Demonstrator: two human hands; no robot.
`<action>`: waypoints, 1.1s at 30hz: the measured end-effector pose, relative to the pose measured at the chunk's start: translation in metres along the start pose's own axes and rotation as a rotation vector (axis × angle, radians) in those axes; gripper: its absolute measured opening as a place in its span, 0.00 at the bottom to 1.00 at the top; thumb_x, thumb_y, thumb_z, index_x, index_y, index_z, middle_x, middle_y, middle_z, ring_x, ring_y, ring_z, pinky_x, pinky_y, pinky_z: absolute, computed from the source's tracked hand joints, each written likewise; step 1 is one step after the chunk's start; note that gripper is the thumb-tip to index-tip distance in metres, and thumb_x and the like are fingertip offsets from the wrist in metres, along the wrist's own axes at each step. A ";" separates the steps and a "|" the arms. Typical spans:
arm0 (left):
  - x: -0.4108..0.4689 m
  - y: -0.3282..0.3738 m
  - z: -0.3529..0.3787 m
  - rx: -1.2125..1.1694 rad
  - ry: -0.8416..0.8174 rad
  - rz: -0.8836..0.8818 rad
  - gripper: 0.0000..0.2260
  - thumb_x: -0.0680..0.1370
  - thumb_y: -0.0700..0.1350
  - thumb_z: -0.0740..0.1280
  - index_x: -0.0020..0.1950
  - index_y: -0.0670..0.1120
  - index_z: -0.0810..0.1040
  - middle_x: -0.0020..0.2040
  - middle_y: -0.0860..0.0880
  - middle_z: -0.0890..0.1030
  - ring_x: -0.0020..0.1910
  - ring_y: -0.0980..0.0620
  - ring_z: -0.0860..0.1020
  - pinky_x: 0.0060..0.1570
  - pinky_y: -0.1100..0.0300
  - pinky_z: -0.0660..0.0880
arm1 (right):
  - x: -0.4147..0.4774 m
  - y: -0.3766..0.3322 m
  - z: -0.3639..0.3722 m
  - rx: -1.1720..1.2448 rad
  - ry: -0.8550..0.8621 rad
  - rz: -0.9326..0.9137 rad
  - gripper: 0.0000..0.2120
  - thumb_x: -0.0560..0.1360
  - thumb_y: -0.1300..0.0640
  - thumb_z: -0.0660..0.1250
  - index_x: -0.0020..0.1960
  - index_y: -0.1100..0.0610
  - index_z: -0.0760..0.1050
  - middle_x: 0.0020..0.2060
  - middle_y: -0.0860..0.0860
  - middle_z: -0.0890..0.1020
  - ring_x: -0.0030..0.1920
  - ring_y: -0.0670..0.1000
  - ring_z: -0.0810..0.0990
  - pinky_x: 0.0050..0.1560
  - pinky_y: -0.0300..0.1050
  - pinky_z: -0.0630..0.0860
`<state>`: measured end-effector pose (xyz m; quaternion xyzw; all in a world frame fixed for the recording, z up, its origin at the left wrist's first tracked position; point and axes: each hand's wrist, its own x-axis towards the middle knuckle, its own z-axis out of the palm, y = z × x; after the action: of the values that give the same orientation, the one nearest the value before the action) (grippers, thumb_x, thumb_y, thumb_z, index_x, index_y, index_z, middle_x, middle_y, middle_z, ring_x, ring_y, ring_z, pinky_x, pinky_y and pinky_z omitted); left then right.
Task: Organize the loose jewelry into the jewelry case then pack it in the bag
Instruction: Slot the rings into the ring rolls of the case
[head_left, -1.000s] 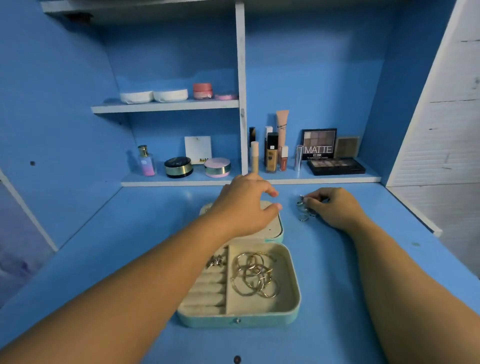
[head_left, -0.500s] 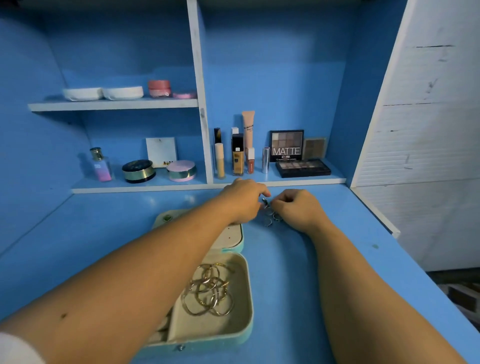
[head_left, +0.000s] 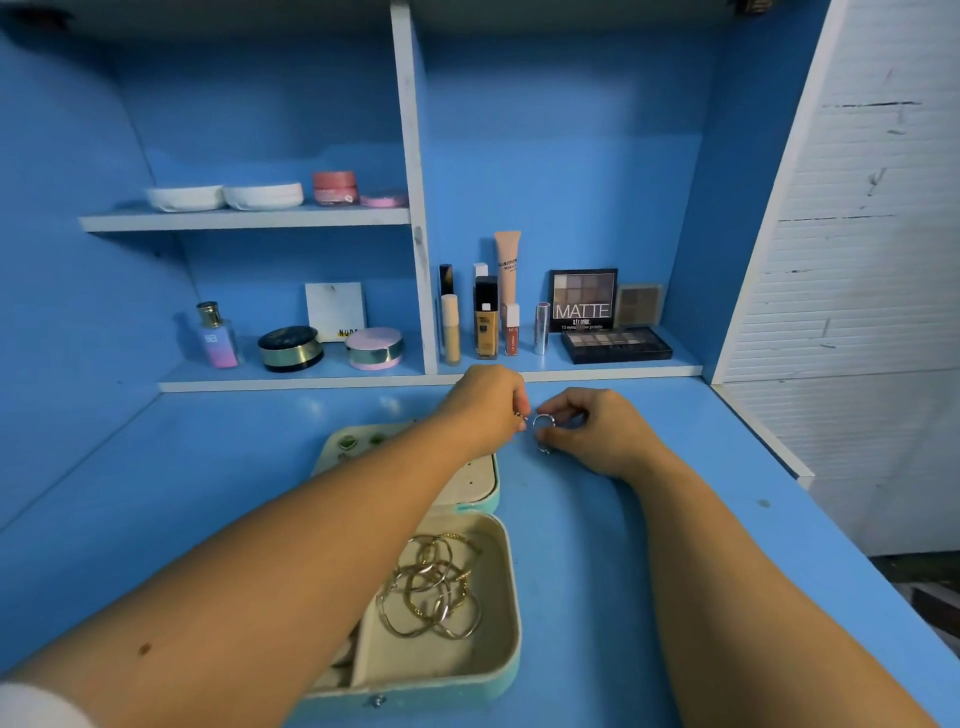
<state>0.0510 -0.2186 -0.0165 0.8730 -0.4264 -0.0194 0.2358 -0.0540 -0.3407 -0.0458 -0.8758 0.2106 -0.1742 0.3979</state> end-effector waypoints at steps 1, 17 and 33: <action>-0.002 -0.001 -0.003 -0.027 0.045 -0.002 0.04 0.74 0.40 0.73 0.46 0.47 0.81 0.47 0.49 0.81 0.47 0.50 0.79 0.45 0.62 0.73 | 0.000 -0.001 0.000 0.007 0.001 -0.002 0.08 0.69 0.52 0.74 0.47 0.46 0.79 0.40 0.44 0.81 0.42 0.43 0.78 0.42 0.36 0.72; -0.142 -0.118 -0.068 -0.361 0.461 -0.067 0.09 0.72 0.42 0.76 0.42 0.54 0.78 0.37 0.50 0.85 0.36 0.50 0.83 0.44 0.52 0.80 | -0.010 -0.020 0.005 -0.127 0.058 -0.099 0.02 0.72 0.56 0.72 0.42 0.53 0.79 0.33 0.46 0.78 0.33 0.45 0.75 0.28 0.27 0.68; -0.142 -0.127 -0.058 -0.539 0.271 0.298 0.06 0.68 0.42 0.78 0.40 0.48 0.83 0.45 0.53 0.84 0.40 0.50 0.83 0.41 0.61 0.80 | -0.047 -0.080 0.034 -0.324 -0.087 -0.336 0.18 0.72 0.62 0.69 0.37 0.38 0.74 0.39 0.45 0.79 0.37 0.43 0.76 0.39 0.34 0.72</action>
<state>0.0673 -0.0222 -0.0434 0.7020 -0.4937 0.0192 0.5129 -0.0595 -0.2479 -0.0118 -0.9577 0.0697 -0.1639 0.2261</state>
